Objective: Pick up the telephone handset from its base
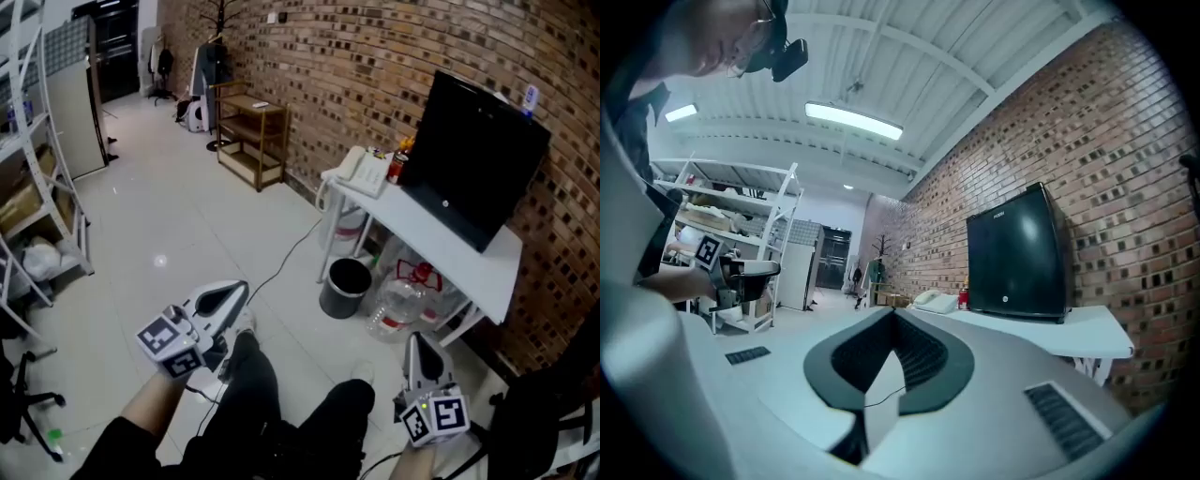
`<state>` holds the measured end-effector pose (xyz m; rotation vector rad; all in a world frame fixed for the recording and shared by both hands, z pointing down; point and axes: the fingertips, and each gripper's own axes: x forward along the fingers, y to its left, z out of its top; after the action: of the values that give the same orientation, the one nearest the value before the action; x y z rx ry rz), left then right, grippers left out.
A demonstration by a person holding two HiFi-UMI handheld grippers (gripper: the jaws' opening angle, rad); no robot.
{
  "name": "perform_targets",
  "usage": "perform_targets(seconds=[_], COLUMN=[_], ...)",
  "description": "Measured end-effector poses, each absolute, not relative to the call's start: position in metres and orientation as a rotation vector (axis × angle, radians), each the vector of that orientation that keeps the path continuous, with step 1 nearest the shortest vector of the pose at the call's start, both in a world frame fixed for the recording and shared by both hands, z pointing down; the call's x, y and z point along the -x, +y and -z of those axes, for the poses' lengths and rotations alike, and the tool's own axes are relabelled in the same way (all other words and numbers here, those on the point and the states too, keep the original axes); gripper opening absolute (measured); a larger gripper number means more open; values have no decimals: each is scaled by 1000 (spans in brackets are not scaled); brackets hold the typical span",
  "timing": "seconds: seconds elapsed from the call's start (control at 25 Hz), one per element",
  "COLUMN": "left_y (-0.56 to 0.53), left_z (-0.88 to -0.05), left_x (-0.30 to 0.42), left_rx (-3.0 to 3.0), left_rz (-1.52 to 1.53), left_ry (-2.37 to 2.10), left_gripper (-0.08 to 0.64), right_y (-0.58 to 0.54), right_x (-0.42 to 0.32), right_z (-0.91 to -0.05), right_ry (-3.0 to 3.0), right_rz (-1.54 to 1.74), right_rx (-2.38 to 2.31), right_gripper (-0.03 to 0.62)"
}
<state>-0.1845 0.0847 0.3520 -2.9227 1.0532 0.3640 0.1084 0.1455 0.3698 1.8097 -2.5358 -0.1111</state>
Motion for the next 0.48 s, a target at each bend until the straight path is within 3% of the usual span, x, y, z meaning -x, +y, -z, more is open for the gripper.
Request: perform_targets(seconds=[0.48], left_y=[-16], left_z=[-356], left_x=[153], left_rx=[2910], left_rz=[-367], left_ry=[1075], left_gripper=[0], right_y=[43], right_x=[-136], right_z=[-383], right_ry=[-2529], right_rz=[66], right_rx=[-1780], right_gripper=[9])
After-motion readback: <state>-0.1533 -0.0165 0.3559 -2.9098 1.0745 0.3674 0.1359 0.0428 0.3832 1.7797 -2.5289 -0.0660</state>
